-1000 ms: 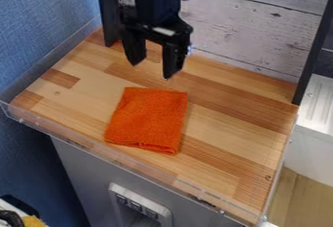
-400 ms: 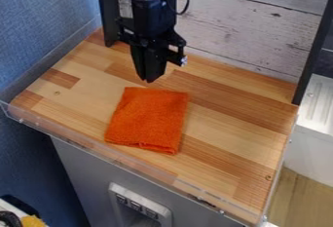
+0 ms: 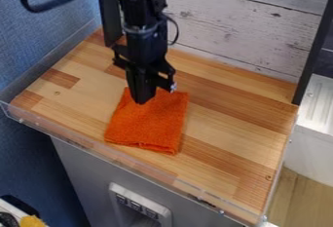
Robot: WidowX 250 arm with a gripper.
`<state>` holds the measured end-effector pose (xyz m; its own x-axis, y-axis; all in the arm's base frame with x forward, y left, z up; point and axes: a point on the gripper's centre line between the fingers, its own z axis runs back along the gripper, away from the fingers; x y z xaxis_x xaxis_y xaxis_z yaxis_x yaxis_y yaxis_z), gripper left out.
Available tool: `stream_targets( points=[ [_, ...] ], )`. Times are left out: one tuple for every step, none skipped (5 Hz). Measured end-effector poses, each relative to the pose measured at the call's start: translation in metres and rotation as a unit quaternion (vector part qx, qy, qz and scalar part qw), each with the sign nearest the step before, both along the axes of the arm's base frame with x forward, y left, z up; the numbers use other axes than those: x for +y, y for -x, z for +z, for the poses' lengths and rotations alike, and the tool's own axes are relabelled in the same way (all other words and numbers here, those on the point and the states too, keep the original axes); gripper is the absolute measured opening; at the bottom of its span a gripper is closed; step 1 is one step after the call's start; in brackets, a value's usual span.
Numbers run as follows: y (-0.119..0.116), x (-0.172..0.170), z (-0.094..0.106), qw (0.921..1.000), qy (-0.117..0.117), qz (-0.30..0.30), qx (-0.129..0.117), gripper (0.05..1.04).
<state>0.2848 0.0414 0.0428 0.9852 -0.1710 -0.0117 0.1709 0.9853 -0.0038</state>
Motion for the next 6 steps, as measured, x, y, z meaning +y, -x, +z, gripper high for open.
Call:
stream_targets(
  points=[
    [-0.001,0.003,-0.015,1.0000,-0.003,0.001,0.001,0.062],
    [-0.001,0.003,-0.026,1.0000,-0.004,0.000,-0.003,0.062],
    [-0.001,0.003,-0.032,1.0000,-0.004,0.006,-0.006,0.060],
    [-0.001,0.002,-0.033,0.9999,-0.002,0.011,-0.011,0.059],
    [-0.002,0.002,-0.033,0.9996,-0.001,0.023,-0.013,0.059],
    [-0.002,0.003,-0.035,0.9993,-0.001,0.037,-0.008,0.059]
  ],
)
